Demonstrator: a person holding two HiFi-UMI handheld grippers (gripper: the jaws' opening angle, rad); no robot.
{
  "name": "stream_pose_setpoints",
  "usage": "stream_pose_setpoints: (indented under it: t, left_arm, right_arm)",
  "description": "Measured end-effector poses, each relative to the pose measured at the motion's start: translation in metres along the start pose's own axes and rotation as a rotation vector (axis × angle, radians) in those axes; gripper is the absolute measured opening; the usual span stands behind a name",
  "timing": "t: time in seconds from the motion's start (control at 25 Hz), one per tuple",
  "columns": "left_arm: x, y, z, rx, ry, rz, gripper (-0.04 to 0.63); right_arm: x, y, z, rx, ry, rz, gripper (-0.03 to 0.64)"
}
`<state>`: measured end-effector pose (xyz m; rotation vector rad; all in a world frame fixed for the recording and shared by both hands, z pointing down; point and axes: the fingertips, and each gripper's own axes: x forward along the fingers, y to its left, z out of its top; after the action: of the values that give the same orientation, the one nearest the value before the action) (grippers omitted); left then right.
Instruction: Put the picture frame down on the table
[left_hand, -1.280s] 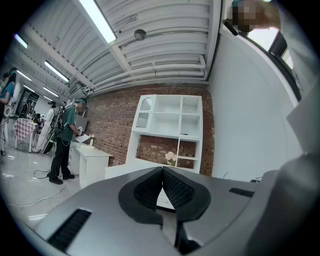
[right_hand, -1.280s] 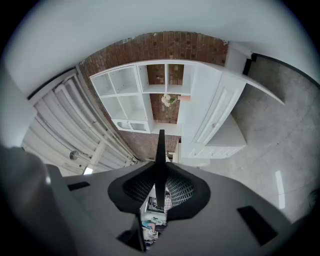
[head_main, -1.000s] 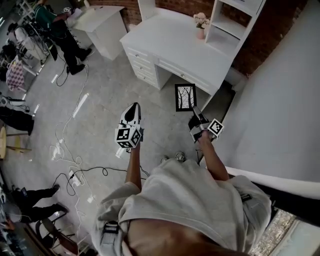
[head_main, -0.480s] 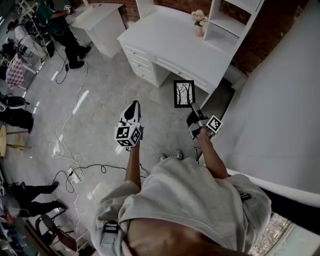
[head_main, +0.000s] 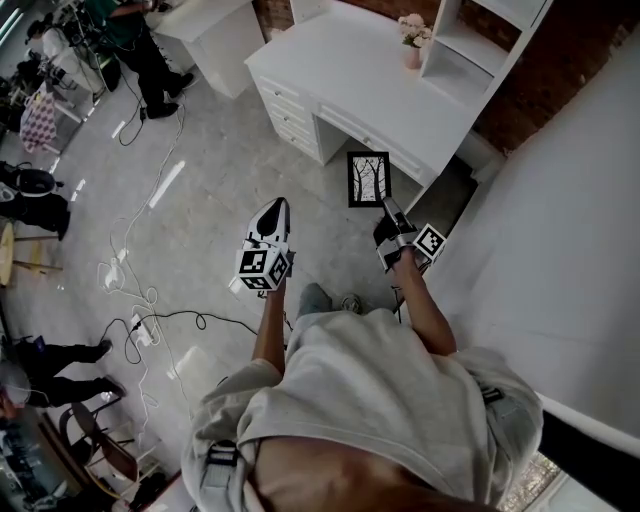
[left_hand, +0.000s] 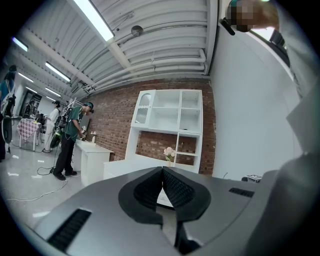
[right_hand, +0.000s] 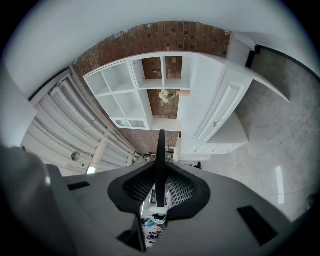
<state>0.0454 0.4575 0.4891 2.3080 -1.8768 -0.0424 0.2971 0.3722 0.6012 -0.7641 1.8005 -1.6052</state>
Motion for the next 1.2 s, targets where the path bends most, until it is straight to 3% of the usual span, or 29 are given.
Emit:
stream_pose_setpoints:
  t: [0.56,1.2]
  left_arm:
    - [0.033,0.013,-0.013,-0.017,0.011,0.006,0.017]
    - [0.15,0.104,-0.004,-0.049,0.013,-0.051,0.017]
  right_arm:
    - [0.023,-0.02,0.017,0.009,-0.005,-0.022,0.084]
    - [0.14,-0.037,0.049,-0.021,-0.057,-0.055,0.084]
